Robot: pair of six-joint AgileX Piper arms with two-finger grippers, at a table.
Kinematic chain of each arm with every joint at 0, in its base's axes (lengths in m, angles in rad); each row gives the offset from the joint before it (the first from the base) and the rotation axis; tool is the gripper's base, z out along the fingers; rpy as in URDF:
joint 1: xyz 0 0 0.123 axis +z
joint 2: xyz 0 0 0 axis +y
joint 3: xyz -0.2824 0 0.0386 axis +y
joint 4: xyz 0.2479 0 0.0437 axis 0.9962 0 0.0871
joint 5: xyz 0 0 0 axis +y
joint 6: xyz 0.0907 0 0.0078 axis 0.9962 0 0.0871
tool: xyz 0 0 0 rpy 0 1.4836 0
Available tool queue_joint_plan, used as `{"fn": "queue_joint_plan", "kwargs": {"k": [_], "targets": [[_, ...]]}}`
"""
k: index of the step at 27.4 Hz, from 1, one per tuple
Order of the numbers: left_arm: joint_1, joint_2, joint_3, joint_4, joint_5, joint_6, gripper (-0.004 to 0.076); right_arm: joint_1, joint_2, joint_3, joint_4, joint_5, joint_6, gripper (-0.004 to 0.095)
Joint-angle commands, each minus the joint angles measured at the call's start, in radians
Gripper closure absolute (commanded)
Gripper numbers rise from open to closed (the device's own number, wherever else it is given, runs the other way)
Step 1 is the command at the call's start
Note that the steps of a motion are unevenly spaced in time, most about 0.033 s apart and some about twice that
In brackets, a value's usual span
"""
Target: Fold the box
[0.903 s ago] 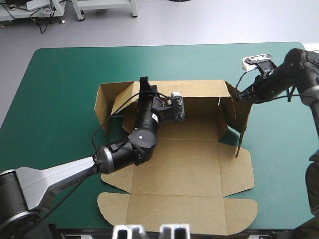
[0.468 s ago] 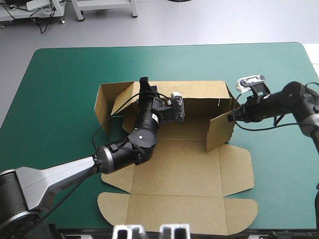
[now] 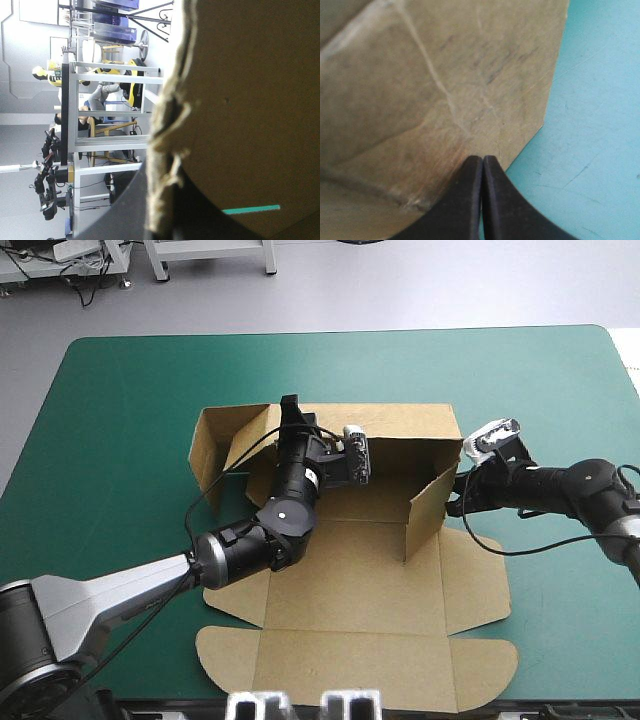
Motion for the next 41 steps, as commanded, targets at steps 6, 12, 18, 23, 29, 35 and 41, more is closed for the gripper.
{"fn": "queue_joint_plan", "kwargs": {"k": [6, 12, 18, 23, 29, 35, 41], "targets": [[-0.006, -0.04, -0.026, 0.043, 0.002, -0.022, 0.0734, -0.005, -0.094, -0.019, -0.013, 0.012, 0.003, 0.0775], [-0.006, -0.04, -0.026, 0.043, 0.002, -0.019, 0.0734, -0.005, -0.128, -0.019, -0.078, 0.073, 0.003, 0.0524], [-0.006, -0.04, -0.026, 0.043, 0.002, -0.019, 0.0734, -0.003, -0.128, -0.019, -0.076, 0.118, 0.032, 0.0512], [-0.006, -0.04, -0.026, 0.043, 0.002, -0.015, 0.0734, -0.003, -0.132, -0.019, -0.076, 0.187, 0.062, 0.0512], [-0.006, -0.04, -0.026, 0.043, 0.002, -0.007, 0.0734, -0.003, -0.132, -0.019, -0.078, 0.224, 0.082, 0.0512], [-0.006, -0.04, -0.026, 0.043, -0.002, 0.017, 0.0734, -0.003, -0.132, -0.019, -0.043, 0.151, 0.082, 0.0512], [-0.006, -0.04, -0.026, 0.043, -0.012, 0.014, 0.0734, -0.003, -0.132, -0.019, 0.032, -0.05, 0.039, 0.0512]]}}
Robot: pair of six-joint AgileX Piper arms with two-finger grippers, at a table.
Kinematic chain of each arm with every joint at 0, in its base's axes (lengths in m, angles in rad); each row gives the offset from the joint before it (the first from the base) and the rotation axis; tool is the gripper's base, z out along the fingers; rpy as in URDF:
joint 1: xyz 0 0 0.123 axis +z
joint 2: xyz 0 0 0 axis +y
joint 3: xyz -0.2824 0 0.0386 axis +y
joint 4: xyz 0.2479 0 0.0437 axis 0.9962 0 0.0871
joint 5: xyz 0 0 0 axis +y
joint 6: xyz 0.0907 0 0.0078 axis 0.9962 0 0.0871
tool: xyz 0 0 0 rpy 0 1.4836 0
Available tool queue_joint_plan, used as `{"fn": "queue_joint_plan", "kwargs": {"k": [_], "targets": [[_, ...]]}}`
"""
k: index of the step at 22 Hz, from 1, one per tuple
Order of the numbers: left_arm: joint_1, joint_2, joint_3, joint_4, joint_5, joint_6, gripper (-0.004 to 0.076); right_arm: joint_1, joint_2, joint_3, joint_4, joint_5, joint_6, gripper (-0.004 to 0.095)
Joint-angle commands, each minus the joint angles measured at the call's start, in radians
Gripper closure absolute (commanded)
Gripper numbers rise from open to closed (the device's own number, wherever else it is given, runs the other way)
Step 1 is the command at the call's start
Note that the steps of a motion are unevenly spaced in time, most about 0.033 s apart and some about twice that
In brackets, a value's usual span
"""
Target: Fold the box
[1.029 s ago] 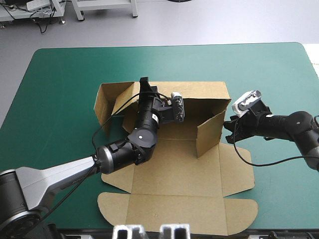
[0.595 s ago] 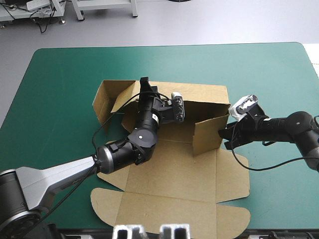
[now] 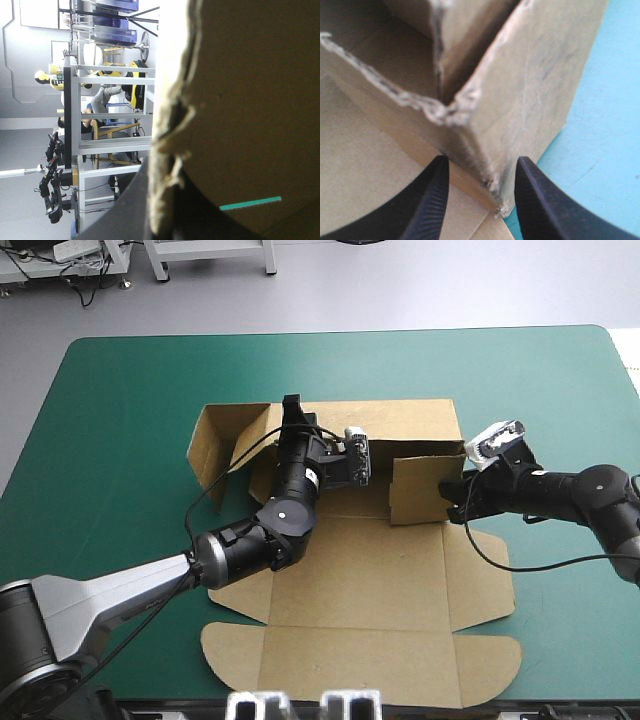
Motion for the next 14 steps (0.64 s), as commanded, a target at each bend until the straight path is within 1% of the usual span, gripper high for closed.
{"fn": "queue_joint_plan", "kwargs": {"k": [1, 3, 5, 9, 14], "targets": [[-0.006, -0.04, -0.026, 0.042, -0.01, -0.005, 0.0734, -0.003, -0.031, -0.028, 0.071, -0.122, -0.012, 0.0513], [-0.006, -0.04, -0.026, 0.042, -0.026, -0.002, 0.0734, -0.003, -0.031, -0.028, 0.098, -0.16, -0.012, 0.0513], [-0.006, -0.04, -0.026, 0.042, -0.032, -0.002, 0.0734, -0.003, -0.029, -0.028, 0.143, -0.167, -0.063, 0.0513], [-0.006, -0.04, -0.026, 0.042, -0.036, -0.002, 0.0734, -0.003, 0.018, -0.028, 0.247, -0.138, -0.176, 0.0513], [-0.006, -0.04, -0.026, 0.042, -0.04, -0.002, 0.0734, -0.003, 0.073, -0.028, 0.291, -0.116, -0.211, 0.0514]]}}
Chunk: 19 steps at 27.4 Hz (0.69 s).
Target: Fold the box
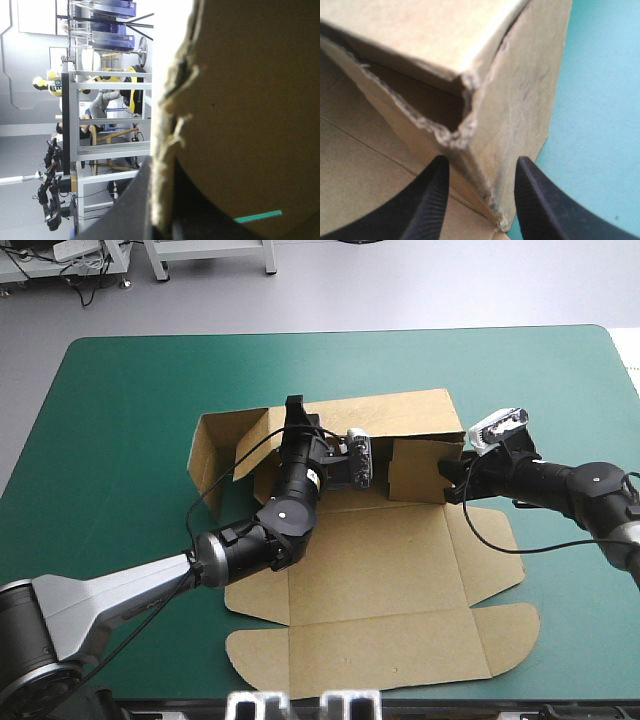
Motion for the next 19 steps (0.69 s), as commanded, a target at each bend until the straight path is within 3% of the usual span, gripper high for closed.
{"fn": "queue_joint_plan", "kwargs": {"k": [1, 3, 6, 7, 19], "targets": [[-0.008, -0.041, -0.026, 0.04, -0.015, -0.01, 0.0734, -0.003, 0.004, -0.029, 0.083, -0.013, -0.031, 0.0521], [-0.008, -0.041, -0.026, 0.04, -0.02, -0.01, 0.0734, -0.003, 0.013, -0.029, 0.088, -0.032, -0.056, 0.0576], [-0.008, -0.041, -0.026, 0.04, -0.033, -0.01, 0.0734, -0.003, 0.015, -0.029, 0.09, -0.052, -0.079, 0.0896], [-0.008, -0.041, -0.026, 0.04, -0.038, -0.01, 0.0734, -0.003, 0.015, -0.029, 0.09, -0.055, -0.079, 0.0919], [-0.008, -0.007, -0.026, 0.094, 0.014, -0.018, 0.0729, -0.003, 0.015, -0.029, 0.09, -0.018, -0.079, 0.0915]]}}
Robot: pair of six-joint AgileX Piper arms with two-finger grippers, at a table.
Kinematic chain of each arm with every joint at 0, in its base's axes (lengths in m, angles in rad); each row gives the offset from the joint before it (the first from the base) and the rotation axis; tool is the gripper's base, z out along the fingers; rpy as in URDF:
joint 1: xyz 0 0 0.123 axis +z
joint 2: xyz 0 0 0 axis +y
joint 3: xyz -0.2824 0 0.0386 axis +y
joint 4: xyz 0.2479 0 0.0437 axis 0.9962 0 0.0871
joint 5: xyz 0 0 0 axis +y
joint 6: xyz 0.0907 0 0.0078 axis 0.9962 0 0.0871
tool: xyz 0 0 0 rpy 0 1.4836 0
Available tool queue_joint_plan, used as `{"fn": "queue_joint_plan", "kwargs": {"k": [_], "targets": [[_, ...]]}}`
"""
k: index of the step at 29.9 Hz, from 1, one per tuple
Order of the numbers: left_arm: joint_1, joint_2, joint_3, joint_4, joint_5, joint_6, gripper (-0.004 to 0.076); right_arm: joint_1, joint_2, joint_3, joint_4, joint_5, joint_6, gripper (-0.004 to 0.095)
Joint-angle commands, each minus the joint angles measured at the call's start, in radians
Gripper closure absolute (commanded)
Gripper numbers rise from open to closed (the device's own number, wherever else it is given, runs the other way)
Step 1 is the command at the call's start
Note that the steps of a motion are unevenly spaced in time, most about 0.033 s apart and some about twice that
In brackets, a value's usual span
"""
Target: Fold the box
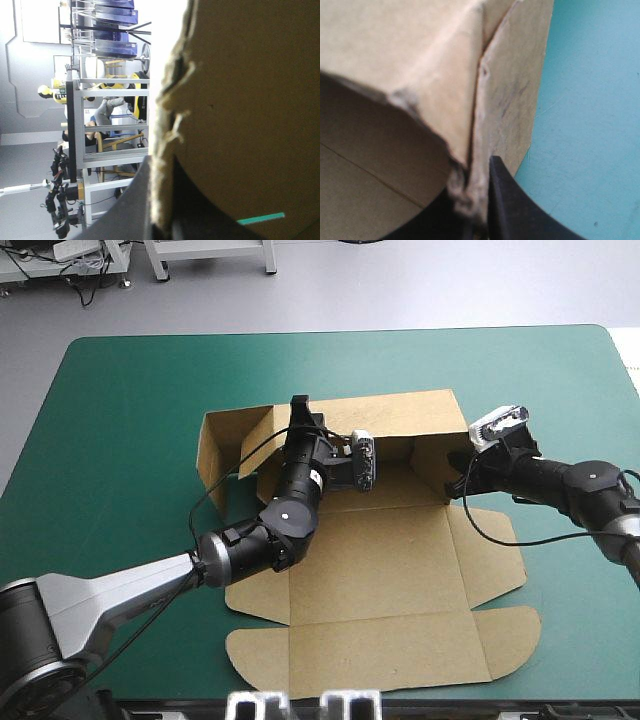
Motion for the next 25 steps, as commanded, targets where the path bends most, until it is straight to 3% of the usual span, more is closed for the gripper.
{"fn": "queue_joint_plan", "kwargs": {"k": [1, 8, 16, 25], "targets": [[-0.008, -0.011, -0.026, 0.074, 0.043, -0.017, 0.0726, -0.003, -0.024, -0.029, 0.043, 0.039, -0.005, 0.0915], [-0.008, 0.021, -0.026, 0.104, 0.068, -0.017, 0.0628, -0.003, -0.024, -0.029, 0.038, 0.042, -0.005, 0.0915], [-0.008, 0.021, -0.028, 0.183, 0.07, -0.049, 0.0391, -0.003, -0.024, -0.029, 0.038, 0.048, -0.005, 0.0915], [-0.066, 0.019, -0.036, 0.196, 0.094, -0.271, 0.0376, -0.003, -0.024, -0.029, 0.038, 0.038, 0.002, 0.0915]]}}
